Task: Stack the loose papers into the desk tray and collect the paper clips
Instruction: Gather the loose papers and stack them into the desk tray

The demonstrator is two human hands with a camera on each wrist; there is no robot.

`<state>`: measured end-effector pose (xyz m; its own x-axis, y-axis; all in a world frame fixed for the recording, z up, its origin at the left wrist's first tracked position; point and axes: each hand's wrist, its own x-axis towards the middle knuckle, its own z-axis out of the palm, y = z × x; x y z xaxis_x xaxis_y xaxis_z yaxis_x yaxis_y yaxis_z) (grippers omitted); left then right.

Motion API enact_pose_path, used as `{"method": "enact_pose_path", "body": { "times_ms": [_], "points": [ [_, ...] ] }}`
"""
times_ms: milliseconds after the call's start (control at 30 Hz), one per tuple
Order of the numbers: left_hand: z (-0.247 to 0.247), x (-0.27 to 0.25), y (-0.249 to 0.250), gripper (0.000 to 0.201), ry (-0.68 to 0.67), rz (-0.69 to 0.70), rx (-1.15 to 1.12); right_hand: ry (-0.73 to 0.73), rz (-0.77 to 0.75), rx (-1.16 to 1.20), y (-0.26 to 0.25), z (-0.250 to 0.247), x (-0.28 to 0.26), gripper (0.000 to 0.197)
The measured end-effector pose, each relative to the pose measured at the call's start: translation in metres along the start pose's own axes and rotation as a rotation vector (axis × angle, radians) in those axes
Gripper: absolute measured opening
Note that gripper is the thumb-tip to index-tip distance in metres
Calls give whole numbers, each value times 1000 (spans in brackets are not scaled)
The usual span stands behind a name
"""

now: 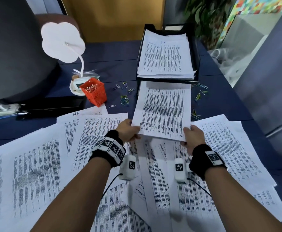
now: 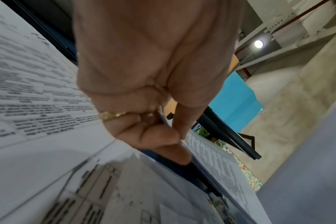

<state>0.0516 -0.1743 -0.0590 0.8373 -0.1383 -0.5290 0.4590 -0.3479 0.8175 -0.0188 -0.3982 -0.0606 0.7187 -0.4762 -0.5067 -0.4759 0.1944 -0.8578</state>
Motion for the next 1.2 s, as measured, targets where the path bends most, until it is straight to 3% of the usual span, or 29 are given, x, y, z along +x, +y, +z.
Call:
{"method": "enact_pose_path", "body": {
  "times_ms": [167,367,467,533,600,733,867,967,1067,1200],
  "points": [
    [7,12,19,16,85,73,-58,-49,-32,58,-28,1,6,12],
    [11,29,34,15,129,133,-107,-226,43,119,-36,3,16,11],
    [12,36,36,15,139,137,-135,-160,54,192,-41,7,26,16],
    [13,41,34,23,132,150,-111,-134,70,259,-46,9,33,38],
    [11,46,29,37,126,190,43,-128,67,278,-52,10,43,49],
    [1,49,18,53,125,194,384,-89,43,296,-65,16,60,43],
    [-3,53,12,82,92,100,1016,-41,29,394,-77,28,78,46],
    [2,60,5,94,30,52,1054,27,38,525,-81,35,93,42],
    [5,63,8,107,-2,-1,1020,101,44,578,-84,41,101,52],
    [6,60,9,115,-65,6,1133,126,16,589,-88,53,109,42]
  ]
}}
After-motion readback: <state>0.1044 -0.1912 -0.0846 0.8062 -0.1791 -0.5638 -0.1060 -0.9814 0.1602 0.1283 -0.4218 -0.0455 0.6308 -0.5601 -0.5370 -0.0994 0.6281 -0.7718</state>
